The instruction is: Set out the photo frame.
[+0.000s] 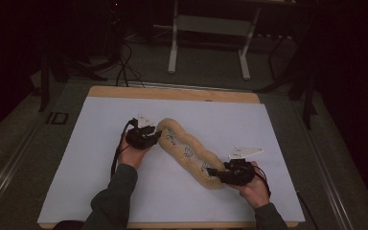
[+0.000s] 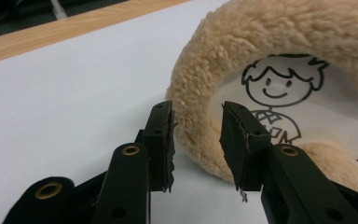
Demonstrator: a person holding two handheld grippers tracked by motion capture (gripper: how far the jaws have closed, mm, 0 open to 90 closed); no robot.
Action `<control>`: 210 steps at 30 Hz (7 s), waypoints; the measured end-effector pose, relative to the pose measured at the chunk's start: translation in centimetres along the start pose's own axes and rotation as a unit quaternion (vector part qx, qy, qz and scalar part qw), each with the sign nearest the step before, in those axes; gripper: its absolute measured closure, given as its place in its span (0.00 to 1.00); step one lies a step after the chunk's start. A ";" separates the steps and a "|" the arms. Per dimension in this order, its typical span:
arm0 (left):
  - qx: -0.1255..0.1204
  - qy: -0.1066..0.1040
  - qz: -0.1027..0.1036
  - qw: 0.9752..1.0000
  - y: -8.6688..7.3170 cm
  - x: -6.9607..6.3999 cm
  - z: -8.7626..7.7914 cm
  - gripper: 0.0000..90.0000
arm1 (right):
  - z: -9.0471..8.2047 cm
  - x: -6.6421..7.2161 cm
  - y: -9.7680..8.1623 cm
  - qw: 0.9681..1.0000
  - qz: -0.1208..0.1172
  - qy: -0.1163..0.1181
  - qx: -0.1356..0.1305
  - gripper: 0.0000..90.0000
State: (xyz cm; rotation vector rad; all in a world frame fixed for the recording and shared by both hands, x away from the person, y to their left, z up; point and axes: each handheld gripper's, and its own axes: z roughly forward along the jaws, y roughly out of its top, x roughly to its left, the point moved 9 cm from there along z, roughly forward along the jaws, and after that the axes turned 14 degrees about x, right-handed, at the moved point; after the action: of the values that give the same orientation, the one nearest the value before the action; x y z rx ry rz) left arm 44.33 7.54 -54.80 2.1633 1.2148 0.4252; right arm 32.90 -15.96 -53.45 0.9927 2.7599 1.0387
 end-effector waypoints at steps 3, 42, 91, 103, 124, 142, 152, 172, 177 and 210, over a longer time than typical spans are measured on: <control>-0.006 -0.011 -0.016 1.000 0.3 0.4 0.4 0.71 | 0.0 0.0 0.0 1.000 -0.003 -0.001 0.001 0.73; 0.018 0.003 -0.034 0.999 0.6 0.6 1.6 0.82 | 0.8 -0.2 -2.2 0.996 0.062 -0.038 0.048 0.53; -0.025 0.021 -0.092 0.995 -3.4 1.2 -4.1 0.82 | -0.2 -1.9 -0.5 0.992 0.087 -0.093 0.000 0.71; -0.037 0.028 -0.102 0.994 -4.3 1.3 -4.5 0.82 | 0.1 -2.3 0.0 0.991 0.087 -0.102 -0.004 0.71; -0.055 0.061 -0.117 0.990 -5.6 2.2 -5.7 0.82 | 1.7 -3.1 1.6 0.992 0.070 -0.101 -0.004 0.69; -0.046 0.068 -0.134 0.988 -6.7 2.2 -5.2 0.82 | 2.4 -4.8 2.8 0.991 0.089 -0.101 0.004 0.63; -0.039 0.065 -0.144 0.987 -7.1 2.0 -5.1 0.82 | 3.0 -5.5 3.0 0.990 0.105 -0.090 0.000 0.61; -0.028 0.051 -0.164 0.985 -7.6 1.2 -5.0 0.82 | 2.6 -6.1 3.1 0.989 0.122 -0.083 -0.006 0.59; -0.023 0.049 -0.169 0.984 -7.9 1.0 -5.1 0.81 | 2.6 -6.2 3.0 0.988 0.139 -0.066 -0.003 0.58; -0.044 0.021 -0.154 0.987 -9.8 1.3 -8.9 0.50 | 0.9 -6.2 2.3 0.984 0.165 -0.057 -0.014 0.30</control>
State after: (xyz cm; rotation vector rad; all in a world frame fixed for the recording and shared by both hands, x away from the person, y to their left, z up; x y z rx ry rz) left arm 33.73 15.61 -54.46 1.8608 1.4949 0.3848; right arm 39.32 -17.65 -53.91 1.4928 2.5363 1.0134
